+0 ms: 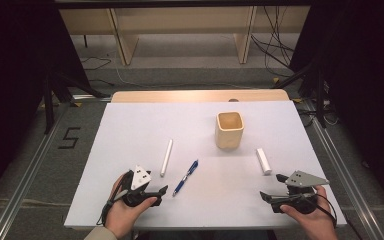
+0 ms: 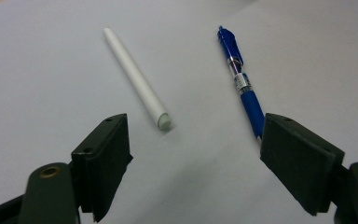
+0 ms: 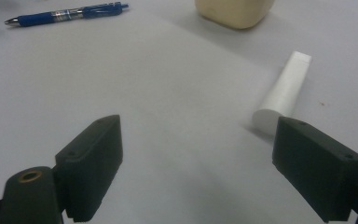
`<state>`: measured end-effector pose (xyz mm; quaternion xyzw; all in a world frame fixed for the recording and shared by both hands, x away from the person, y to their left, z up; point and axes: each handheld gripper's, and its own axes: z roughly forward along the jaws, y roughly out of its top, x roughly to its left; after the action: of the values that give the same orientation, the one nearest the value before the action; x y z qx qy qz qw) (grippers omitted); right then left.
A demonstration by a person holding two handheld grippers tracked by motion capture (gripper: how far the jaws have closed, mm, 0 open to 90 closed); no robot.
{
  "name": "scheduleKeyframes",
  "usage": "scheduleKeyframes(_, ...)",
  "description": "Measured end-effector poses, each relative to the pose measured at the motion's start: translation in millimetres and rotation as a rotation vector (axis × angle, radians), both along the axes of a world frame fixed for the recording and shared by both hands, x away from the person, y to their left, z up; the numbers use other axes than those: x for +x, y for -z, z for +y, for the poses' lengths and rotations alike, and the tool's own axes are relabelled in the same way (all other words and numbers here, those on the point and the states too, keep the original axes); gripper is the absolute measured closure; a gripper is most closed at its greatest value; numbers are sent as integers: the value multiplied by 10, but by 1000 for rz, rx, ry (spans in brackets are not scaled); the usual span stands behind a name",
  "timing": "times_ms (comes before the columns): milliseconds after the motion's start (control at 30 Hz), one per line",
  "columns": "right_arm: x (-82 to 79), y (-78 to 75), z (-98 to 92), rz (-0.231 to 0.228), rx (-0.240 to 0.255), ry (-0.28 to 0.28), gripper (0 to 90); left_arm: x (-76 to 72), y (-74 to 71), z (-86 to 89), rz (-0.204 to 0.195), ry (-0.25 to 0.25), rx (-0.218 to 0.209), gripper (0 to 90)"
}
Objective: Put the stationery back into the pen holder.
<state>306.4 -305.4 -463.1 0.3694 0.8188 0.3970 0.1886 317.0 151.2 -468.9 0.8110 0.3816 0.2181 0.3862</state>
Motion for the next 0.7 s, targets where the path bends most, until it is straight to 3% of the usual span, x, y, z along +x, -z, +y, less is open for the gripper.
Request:
scheduleKeyframes(67, 2, 2, 0, 2, 2, 3, 170, -3, 2, 0, 1, -1, -2, 238)
scheduleKeyframes(400, 90, -65, -52, 25, 26, 136, 247, -11, 5, 12, 1, 0, -7, 233)
scheduleKeyframes(700, 156, -73, -46, 38, 17, 149, 268, -6, 7, 10, 1, 0, -8, 232)
